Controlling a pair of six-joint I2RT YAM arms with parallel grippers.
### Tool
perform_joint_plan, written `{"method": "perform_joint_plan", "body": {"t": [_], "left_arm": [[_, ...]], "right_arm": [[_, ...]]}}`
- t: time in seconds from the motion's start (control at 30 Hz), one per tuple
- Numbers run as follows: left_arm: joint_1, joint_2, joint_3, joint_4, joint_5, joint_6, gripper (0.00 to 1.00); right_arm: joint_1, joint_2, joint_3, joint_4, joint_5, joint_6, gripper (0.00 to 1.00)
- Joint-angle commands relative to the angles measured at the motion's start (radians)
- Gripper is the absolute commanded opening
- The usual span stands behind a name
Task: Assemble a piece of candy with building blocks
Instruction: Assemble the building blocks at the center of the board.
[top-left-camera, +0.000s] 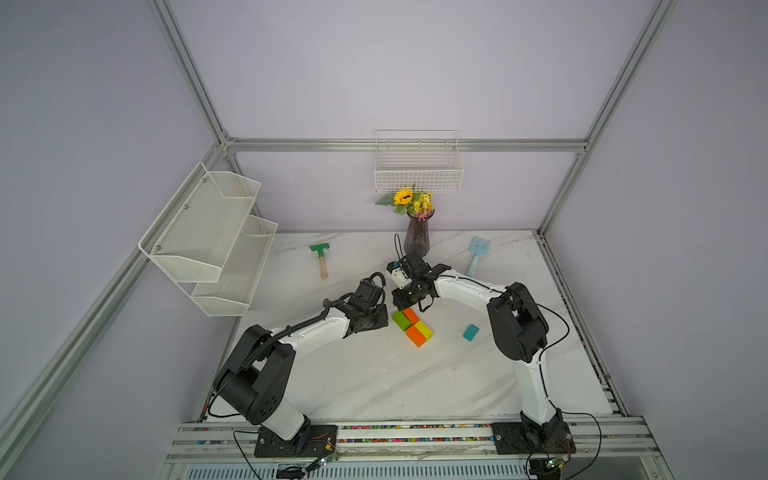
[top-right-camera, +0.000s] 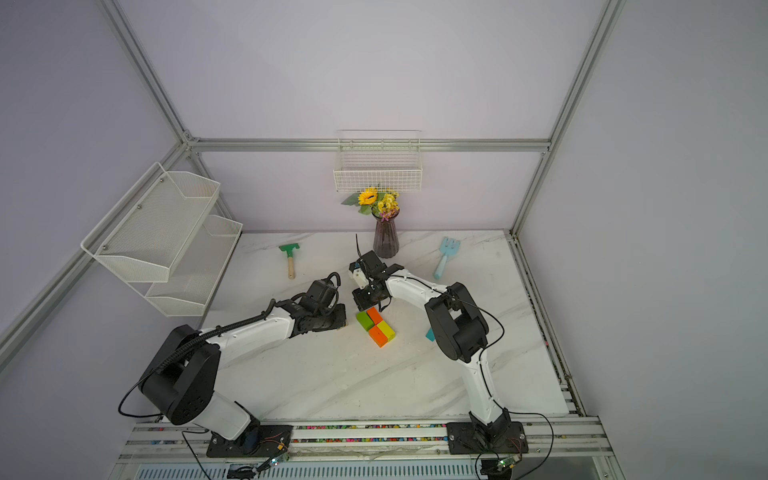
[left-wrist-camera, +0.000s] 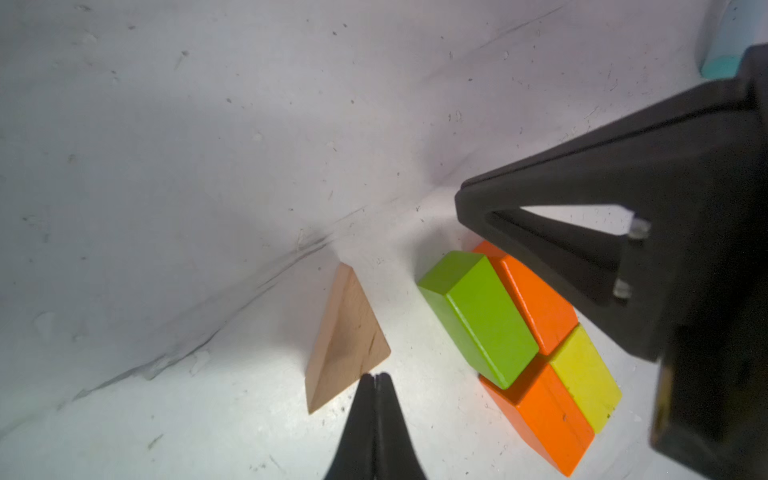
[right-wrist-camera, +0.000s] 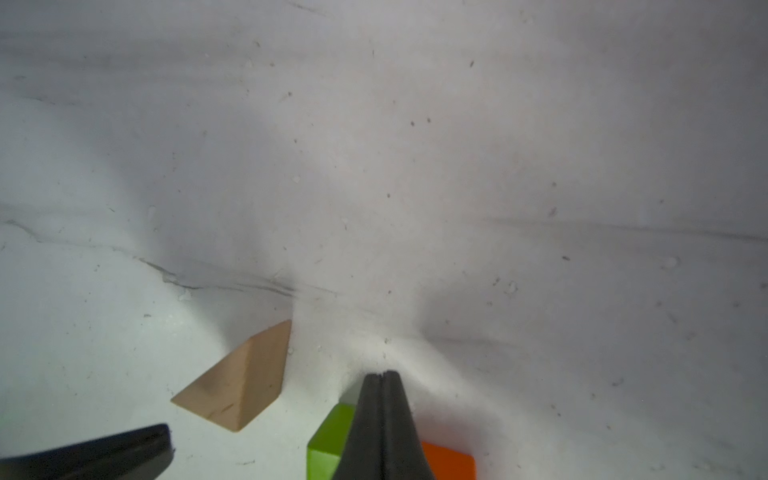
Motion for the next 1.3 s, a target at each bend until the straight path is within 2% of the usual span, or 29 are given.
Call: {"method": "perform_joint_plan", "body": {"t": [0.0, 0.2, 0.43, 0.8, 1.0, 1.13, 1.27], "left_arm": [[0.0, -0.068, 0.0, 0.04, -0.052, -0.023, 0.0], [0.0, -0.07, -0.01, 0.03, -0.066, -0.028, 0.0], [0.001, -0.058, -0.011, 0.038, -0.054, -0.031, 0.0], [0.001, -0.052, -0.023, 0.047, -0.041, -0.035, 0.0], [0.0, -0.066, -0.029, 0.052, -0.025, -0.022, 0.0], [-0.013, -0.08, -0.039, 0.054, -0.026, 0.002, 0.0], [-0.028, -0.099, -0.062, 0.09, -0.012, 0.017, 0.0]], "right_arm": [[0.023, 0.02, 0.04, -0.024, -0.005, -0.009, 0.0], [0.05, 0.039, 0.03, -0.045, 0.013, -0.018, 0.0], [0.056, 0.004, -0.042, -0.018, 0.028, -0.002, 0.0], [0.057, -0.029, -0.068, 0.007, 0.043, 0.005, 0.0], [0.057, -0.138, -0.088, 0.109, 0.011, 0.026, 0.0], [0.056, -0.226, -0.095, 0.129, 0.068, 0.04, 0.0], [0.039, -0.35, -0.214, 0.145, 0.099, 0.073, 0.0]]}}
